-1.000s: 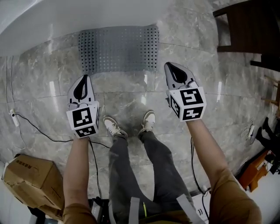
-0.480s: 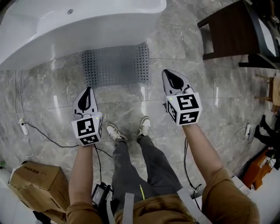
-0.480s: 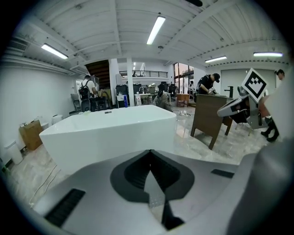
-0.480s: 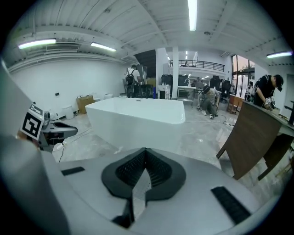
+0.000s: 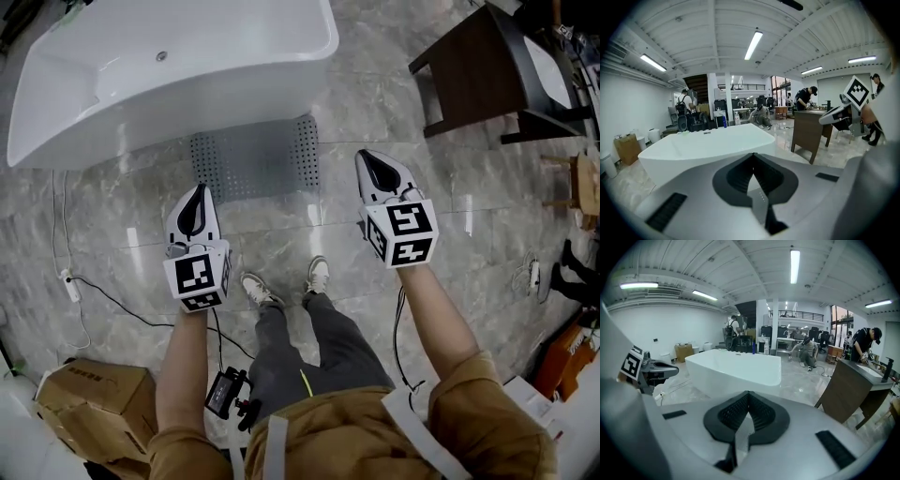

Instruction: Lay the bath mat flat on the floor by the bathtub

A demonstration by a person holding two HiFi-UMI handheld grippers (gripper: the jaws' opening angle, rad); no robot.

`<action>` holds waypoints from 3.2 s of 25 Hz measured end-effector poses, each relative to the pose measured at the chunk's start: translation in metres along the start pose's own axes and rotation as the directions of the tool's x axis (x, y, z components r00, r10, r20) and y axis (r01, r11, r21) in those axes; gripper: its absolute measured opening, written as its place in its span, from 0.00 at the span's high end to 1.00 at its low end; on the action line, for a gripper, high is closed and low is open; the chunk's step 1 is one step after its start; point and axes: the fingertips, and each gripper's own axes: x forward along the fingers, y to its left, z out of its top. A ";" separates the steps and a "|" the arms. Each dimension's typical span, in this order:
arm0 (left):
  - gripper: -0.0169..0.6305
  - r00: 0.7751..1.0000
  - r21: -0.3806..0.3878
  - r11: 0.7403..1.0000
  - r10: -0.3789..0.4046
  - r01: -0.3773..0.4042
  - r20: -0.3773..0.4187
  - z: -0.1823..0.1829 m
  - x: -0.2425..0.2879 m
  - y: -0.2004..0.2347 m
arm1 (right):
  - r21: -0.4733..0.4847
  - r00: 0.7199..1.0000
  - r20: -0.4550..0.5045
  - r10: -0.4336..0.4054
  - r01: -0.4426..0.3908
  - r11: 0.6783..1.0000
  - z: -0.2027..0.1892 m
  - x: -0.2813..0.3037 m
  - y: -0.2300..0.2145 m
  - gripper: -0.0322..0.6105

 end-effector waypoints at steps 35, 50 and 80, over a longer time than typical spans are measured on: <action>0.97 0.930 0.051 0.997 0.032 -0.055 0.366 0.203 -0.225 0.054 | -0.077 0.948 0.317 -0.024 0.051 0.996 0.191 -0.213 0.050 0.94; 0.97 0.895 -0.023 0.993 0.112 -0.113 0.432 0.245 -0.280 0.073 | -0.089 0.916 0.398 -0.040 0.082 0.993 0.226 -0.264 0.045 0.94; 0.97 0.887 -0.016 0.990 0.130 -0.137 0.442 0.279 -0.318 0.075 | -0.083 0.881 0.471 -0.046 0.096 0.992 0.250 -0.305 0.044 0.94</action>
